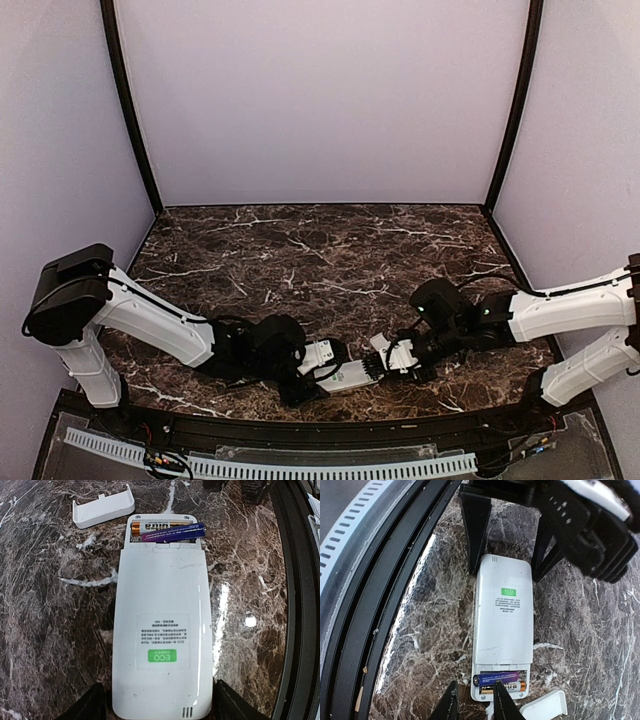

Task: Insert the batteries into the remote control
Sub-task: Load the battery into the battery compartment.

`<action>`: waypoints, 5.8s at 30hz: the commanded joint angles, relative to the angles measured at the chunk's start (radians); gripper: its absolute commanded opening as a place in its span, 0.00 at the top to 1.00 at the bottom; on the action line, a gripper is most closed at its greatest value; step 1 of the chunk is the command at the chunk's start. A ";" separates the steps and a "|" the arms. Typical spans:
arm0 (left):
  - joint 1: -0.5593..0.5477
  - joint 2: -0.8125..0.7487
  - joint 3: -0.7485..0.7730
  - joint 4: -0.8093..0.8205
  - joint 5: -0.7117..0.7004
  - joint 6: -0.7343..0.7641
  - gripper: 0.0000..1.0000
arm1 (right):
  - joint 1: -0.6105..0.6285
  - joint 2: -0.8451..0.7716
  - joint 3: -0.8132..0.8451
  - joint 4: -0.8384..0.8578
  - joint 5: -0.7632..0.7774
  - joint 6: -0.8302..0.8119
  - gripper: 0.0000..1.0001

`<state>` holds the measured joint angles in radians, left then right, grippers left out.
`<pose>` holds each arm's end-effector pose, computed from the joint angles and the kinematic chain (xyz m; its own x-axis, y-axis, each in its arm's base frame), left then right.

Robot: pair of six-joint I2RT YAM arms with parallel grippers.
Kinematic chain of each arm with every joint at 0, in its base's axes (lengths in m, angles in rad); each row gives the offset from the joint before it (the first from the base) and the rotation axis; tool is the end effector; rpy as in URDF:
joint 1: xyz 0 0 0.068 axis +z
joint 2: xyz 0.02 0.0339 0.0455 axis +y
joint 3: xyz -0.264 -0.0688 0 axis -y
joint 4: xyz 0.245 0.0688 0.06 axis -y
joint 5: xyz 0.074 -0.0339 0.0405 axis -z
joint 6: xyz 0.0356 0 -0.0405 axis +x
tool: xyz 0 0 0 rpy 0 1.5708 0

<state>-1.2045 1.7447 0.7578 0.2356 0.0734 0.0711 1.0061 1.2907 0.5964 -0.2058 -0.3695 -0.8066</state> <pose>0.1161 -0.3098 0.1274 -0.1763 0.6575 -0.7325 0.9653 0.2611 0.0020 0.1177 0.2099 0.1726 0.3653 -0.6813 -0.6343 -0.9309 -0.2636 -0.2529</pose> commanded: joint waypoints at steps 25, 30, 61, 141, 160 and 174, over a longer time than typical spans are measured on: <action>-0.004 0.034 -0.032 -0.088 0.013 0.003 0.36 | 0.036 0.078 -0.037 0.119 0.109 -0.097 0.89; -0.004 0.037 -0.032 -0.088 0.009 0.011 0.36 | 0.039 0.089 -0.032 0.107 0.098 -0.103 0.89; -0.004 0.064 -0.030 -0.085 0.020 0.010 0.36 | 0.043 0.134 0.000 0.091 0.116 -0.082 0.91; -0.003 0.109 -0.022 -0.099 0.105 0.046 0.94 | 0.004 0.037 0.045 0.154 0.197 0.099 0.92; -0.003 0.054 0.024 -0.223 0.005 0.062 0.27 | -0.189 -0.040 0.436 -0.392 0.543 1.057 0.70; -0.003 -0.264 0.010 -0.331 -0.128 -0.005 0.01 | -0.068 0.372 0.603 -0.616 0.423 1.354 0.78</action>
<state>-1.2026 1.6257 0.7990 -0.0170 0.0246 0.1184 0.8848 1.5963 1.1671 -0.7815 0.0708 0.4622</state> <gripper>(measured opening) 0.989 0.213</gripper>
